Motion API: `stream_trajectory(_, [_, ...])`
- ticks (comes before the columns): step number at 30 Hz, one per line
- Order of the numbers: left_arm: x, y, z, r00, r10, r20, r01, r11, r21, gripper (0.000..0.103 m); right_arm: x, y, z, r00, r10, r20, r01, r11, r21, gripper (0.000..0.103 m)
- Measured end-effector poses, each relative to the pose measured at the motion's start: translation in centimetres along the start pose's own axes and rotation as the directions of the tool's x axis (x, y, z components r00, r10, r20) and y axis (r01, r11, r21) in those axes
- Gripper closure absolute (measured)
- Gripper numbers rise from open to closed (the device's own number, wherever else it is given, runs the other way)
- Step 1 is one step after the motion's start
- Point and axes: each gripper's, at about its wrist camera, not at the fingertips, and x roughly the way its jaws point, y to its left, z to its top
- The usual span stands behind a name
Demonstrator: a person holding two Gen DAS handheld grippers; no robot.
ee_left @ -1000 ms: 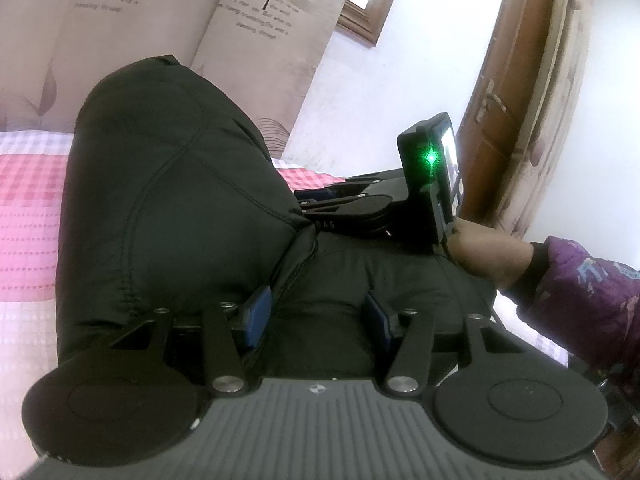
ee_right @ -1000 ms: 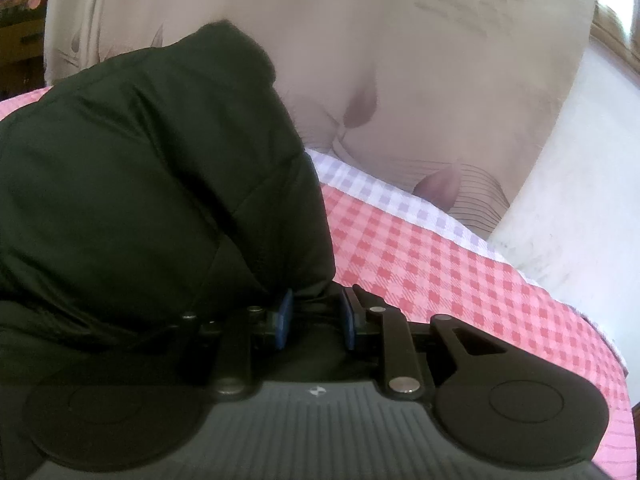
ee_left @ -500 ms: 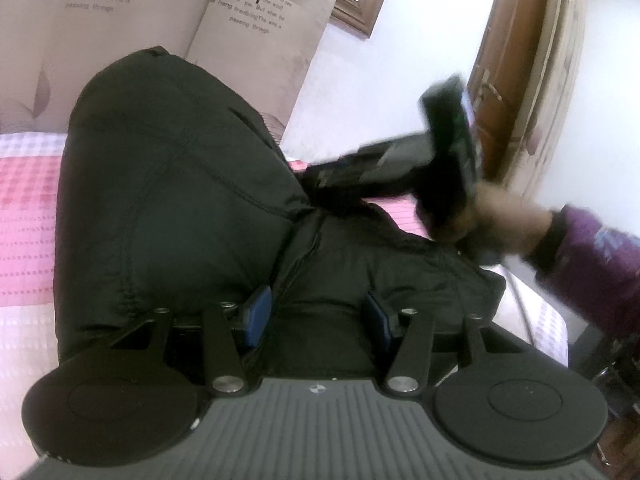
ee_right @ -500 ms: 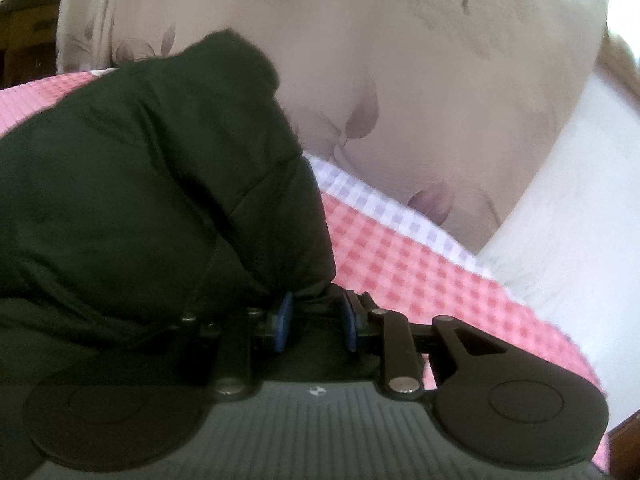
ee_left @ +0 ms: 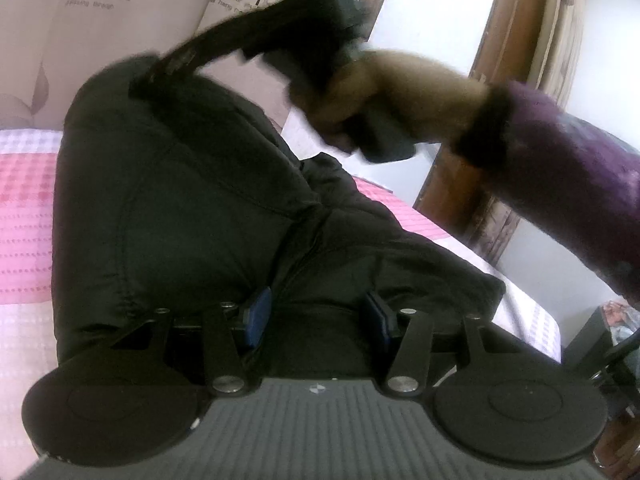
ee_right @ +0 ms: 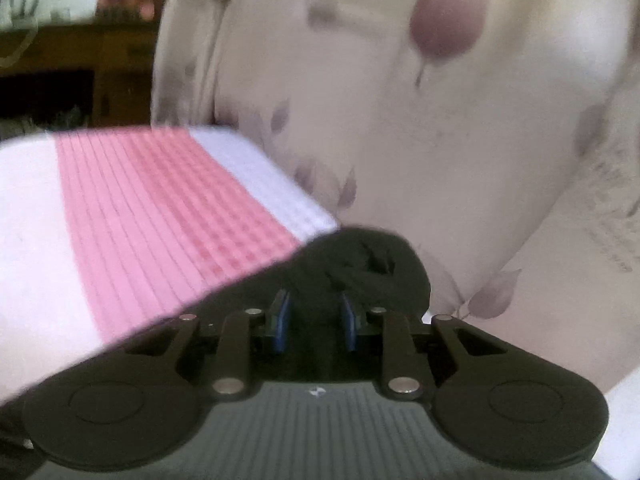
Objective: Fold large clothes
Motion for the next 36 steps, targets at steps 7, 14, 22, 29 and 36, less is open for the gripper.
stream_trajectory(7, [0.0,0.7,-0.2,1.0,-0.023,0.011,0.023,1.0,0.005,0.05,5.3,-1.8,-2.9,0.983,0.072,-0.166,-0.047,0.988,0.149,0.079])
stream_trajectory(14, [0.1,1.1,-0.6,0.999,-0.032,0.027,0.032,0.999,-0.007,0.05,7.0,-0.8,-4.1,0.985,0.048,-0.164,-0.025,0.989,0.143,0.079])
stream_trajectory(22, [0.0,0.7,-1.0,1.0,-0.017,0.024,0.016,1.0,0.009,0.05,6.0,-2.1,-5.2,0.997,0.041,-0.073,-0.022,0.972,0.236,0.077])
stream_trajectory(29, [0.0,0.5,-1.0,0.999,-0.014,0.036,0.014,1.0,0.006,0.05,-9.6,-4.6,-6.3,0.994,-0.064,0.089,0.04,0.968,0.249,0.027])
stream_trajectory(36, [-0.2,0.5,-1.7,0.999,-0.011,0.049,0.01,1.0,0.009,0.049,-20.2,-3.8,-19.3,0.999,-0.045,0.005,0.035,0.845,0.534,0.027])
